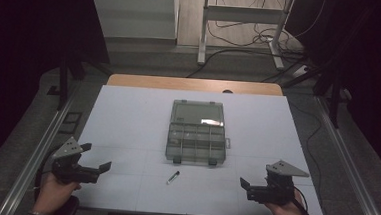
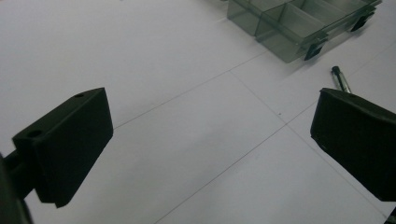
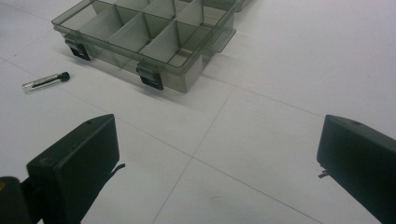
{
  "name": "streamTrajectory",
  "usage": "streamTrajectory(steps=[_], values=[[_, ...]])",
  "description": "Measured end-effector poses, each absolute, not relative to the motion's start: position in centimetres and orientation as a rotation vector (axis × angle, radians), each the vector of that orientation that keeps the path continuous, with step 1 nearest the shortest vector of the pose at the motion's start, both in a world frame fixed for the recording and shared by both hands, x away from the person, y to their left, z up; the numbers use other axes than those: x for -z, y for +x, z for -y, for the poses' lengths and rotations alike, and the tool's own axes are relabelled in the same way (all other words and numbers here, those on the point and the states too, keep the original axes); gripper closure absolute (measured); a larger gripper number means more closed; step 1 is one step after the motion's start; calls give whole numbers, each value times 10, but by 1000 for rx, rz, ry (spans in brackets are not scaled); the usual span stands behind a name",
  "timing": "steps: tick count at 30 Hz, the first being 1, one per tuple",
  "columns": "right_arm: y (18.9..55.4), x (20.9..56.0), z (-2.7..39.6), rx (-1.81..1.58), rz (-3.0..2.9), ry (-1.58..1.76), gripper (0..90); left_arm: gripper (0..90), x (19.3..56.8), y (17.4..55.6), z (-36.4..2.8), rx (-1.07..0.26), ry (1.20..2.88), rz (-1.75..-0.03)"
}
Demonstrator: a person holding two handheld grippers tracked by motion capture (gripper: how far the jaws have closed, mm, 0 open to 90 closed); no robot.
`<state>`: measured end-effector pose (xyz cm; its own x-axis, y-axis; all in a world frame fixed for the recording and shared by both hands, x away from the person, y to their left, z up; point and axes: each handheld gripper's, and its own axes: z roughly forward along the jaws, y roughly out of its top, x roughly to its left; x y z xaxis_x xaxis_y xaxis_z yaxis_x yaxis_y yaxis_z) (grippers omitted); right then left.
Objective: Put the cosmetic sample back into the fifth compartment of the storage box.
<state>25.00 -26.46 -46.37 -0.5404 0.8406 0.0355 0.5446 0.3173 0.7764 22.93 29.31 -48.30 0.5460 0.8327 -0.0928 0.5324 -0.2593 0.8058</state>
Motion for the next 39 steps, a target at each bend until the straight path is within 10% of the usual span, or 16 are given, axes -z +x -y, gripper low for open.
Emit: streamTrajectory(steps=[39], values=[[252,465,263,-1057,-2239,1237,0,16,484,273,-240,-315,2078,-1027]])
